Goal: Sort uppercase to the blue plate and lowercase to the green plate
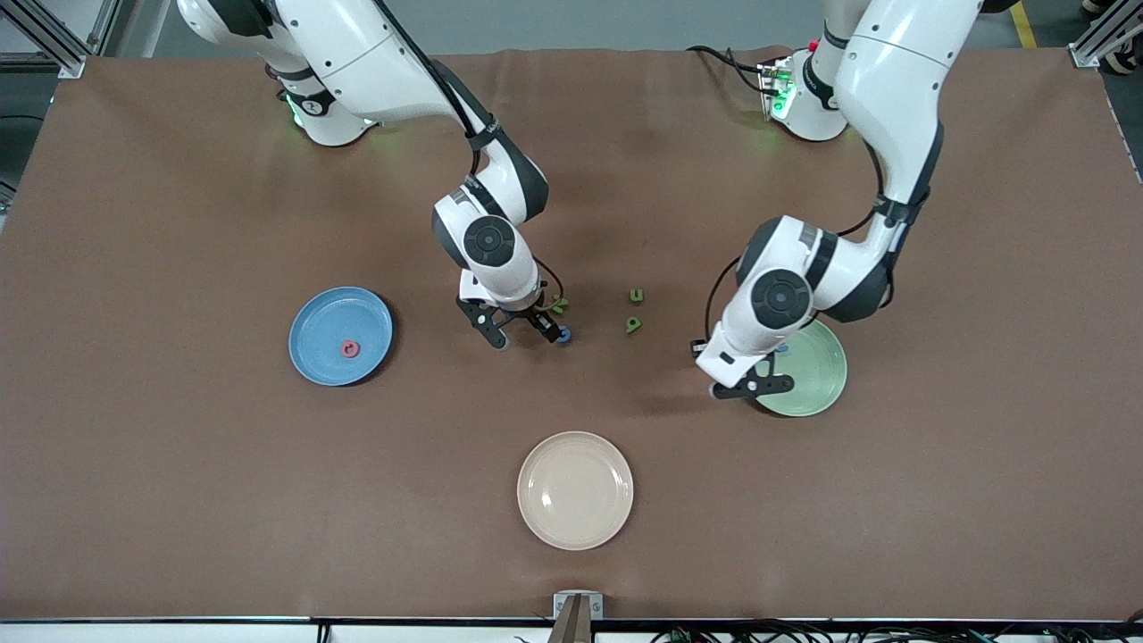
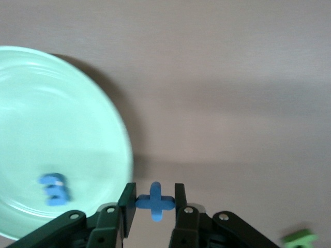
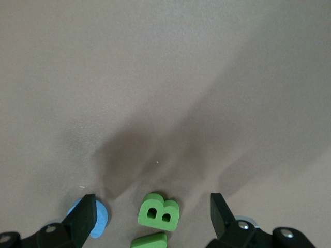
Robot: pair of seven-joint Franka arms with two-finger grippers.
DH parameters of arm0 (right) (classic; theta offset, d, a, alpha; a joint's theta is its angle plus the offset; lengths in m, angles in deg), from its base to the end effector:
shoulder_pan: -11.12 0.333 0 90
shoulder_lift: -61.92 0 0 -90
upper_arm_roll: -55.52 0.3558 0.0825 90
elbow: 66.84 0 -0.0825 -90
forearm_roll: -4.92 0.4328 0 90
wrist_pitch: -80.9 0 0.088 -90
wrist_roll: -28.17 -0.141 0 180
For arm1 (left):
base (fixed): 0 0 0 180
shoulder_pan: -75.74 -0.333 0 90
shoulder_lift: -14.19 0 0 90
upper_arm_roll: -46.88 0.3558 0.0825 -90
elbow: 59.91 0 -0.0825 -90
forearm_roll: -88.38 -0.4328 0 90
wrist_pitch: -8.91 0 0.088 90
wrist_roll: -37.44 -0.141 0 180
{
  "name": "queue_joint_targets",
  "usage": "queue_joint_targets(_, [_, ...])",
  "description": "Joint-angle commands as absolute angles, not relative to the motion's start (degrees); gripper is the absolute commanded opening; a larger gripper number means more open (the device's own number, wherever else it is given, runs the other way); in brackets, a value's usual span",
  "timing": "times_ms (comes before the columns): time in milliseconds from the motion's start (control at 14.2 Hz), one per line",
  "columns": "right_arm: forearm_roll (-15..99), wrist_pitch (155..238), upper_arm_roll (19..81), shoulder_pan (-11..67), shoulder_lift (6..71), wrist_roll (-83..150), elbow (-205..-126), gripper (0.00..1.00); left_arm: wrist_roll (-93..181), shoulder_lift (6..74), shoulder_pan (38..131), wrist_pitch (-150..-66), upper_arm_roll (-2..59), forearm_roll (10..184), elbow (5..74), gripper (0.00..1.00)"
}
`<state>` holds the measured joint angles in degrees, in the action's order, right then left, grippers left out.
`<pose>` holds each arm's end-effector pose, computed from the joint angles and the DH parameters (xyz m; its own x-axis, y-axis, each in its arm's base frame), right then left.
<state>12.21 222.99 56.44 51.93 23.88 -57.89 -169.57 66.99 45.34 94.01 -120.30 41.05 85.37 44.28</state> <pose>0.5312 0.4760 0.1405 0.6379 -0.7650 -0.0886 -0.7691 -0.6386 -0.0242 0.6325 -0.2767 0.1971 0.9926 0.0730 -0.0975 0.0697 -0.9969 -0.0374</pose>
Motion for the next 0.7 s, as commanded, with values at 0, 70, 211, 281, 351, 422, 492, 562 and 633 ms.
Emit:
queue_joint_targets(0, [9.8, 222.1, 55.3, 53.6, 23.6, -61.7, -169.1, 0.89, 60.5, 41.9, 90.1, -120.4, 40.6, 84.5, 48.6, 0.22])
queue_joint_targets(70, [9.8, 222.1, 55.3, 53.6, 23.6, -62.1, -169.2, 0.87, 58.1, 41.7, 88.5, -120.4, 40.6, 84.5, 48.7, 0.22])
queue_joint_targets(211, [9.7, 222.0, 55.3, 54.1, 23.6, -62.3, -169.3, 0.81, 55.0, 41.8, 85.9, -120.4, 40.6, 84.5, 48.8, 0.23])
queue_joint_targets(281, [9.7, 222.0, 55.3, 54.2, 23.6, -62.7, -169.4, 0.79, 54.0, 41.9, 84.8, -120.4, 40.6, 84.5, 49.2, 0.23])
queue_joint_targets(351, [9.7, 222.0, 55.3, 54.4, 23.3, -63.5, -169.4, 0.76, 52.6, 41.9, 84.0, -120.4, 40.6, 84.5, 49.7, 0.23])
queue_joint_targets(422, [9.7, 222.0, 55.3, 54.8, 23.2, -63.6, -169.4, 0.73, 51.2, 41.8, 83.0, -120.5, 40.6, 84.5, 50.4, 0.23])
queue_joint_targets(492, [9.7, 222.0, 55.2, 54.9, 23.0, -63.6, -169.4, 0.70, 50.3, 41.6, 82.0, -120.7, 40.6, 84.2, 51.3, 0.23])
queue_joint_targets(562, [9.7, 222.0, 55.3, 54.9, 22.6, -63.6, -169.4, 0.64, 49.7, 41.3, 81.4, -121.0, 40.6, 83.2, 52.2, 0.25])
queue_joint_targets(633, [9.7, 222.0, 55.3, 54.9, 22.5, -63.7, -169.4, 0.58, 49.7, 41.0, 80.8, -121.1, 40.5, 82.9, 52.9, 0.27])
